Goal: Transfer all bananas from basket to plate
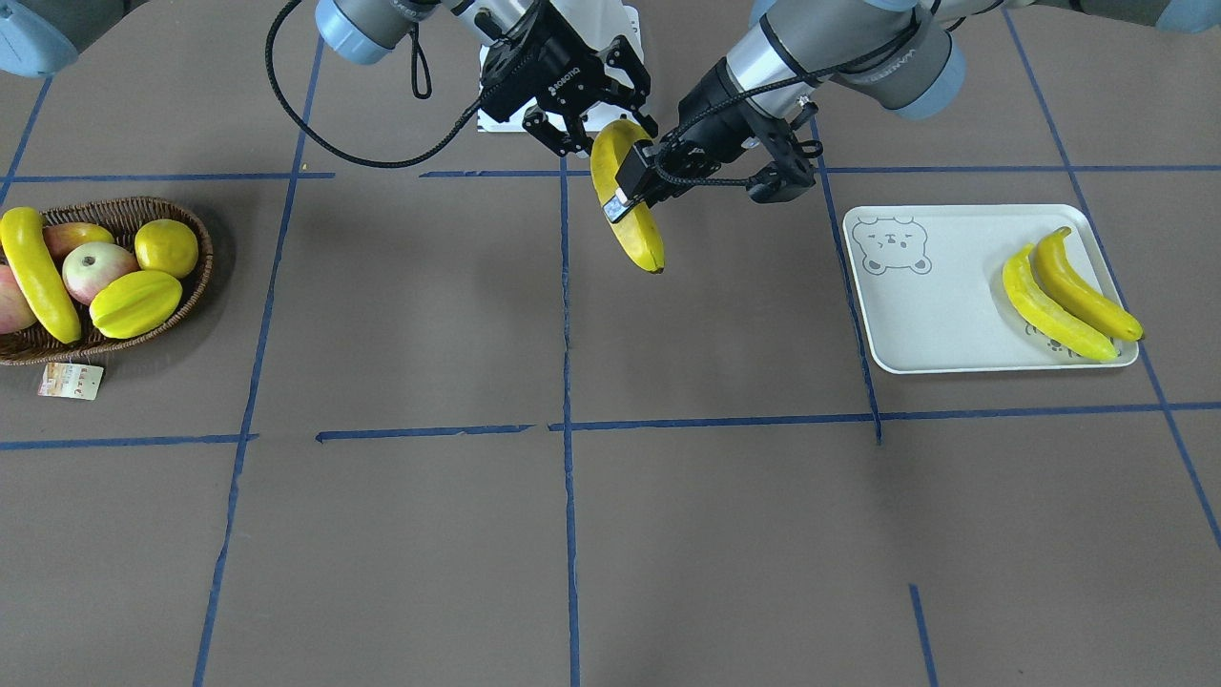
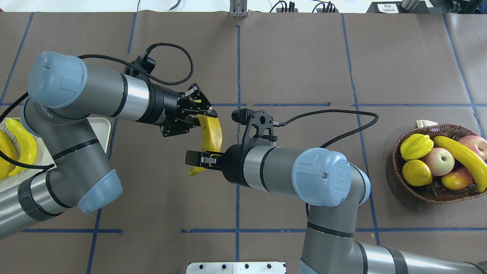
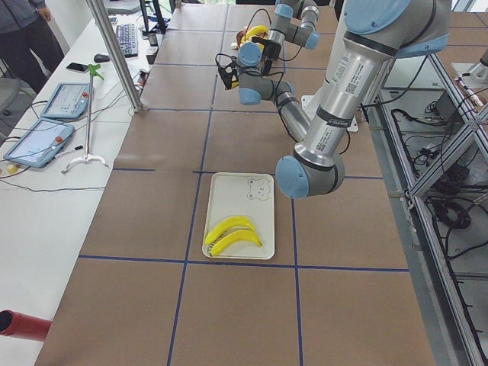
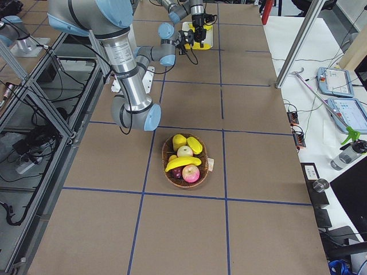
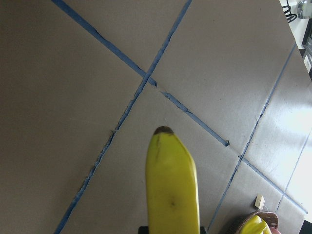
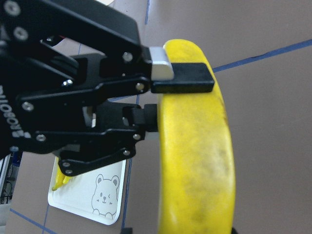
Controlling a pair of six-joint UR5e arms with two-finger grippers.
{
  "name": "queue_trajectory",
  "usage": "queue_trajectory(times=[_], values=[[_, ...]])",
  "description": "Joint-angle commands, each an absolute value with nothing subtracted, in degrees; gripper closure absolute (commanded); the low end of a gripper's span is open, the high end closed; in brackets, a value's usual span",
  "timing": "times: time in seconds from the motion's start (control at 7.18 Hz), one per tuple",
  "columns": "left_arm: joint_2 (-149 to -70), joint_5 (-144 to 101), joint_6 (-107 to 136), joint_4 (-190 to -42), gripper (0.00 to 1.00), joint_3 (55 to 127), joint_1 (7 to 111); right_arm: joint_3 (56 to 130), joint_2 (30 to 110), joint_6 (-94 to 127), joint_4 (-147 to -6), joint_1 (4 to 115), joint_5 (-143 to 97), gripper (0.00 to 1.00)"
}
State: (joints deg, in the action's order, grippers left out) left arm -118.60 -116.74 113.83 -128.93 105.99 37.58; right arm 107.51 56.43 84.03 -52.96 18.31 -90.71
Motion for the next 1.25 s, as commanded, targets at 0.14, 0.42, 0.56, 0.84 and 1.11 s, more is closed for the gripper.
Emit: queue_trajectory(times=[0.14,0.42,0.56,0.84,1.11], values=[[-117.3,-116.8,113.4,-127.2,1.0,106.3,38.1,110.2,58.9,84.0,-53.8,21.7,-97.9,0.0],[-117.3,-116.6,109.6,-117.2,1.0,107.7,38.1,112.1,64.8,83.9,-53.9,27.1,-106.0,0.0],[-117.2,-116.5,105.3,-111.5,1.0,108.9,38.2,112.8,67.6,83.8,-54.0,31.6,-111.7,0.0],[-116.9,-116.1,98.6,-97.1,1.0,114.0,39.2,116.7,72.0,83.3,-58.6,37.0,-118.4,0.0],[-116.9,-115.6,92.0,-80.2,1.0,120.1,40.3,122.2,73.2,73.8,-77.1,38.4,-118.7,0.0]])
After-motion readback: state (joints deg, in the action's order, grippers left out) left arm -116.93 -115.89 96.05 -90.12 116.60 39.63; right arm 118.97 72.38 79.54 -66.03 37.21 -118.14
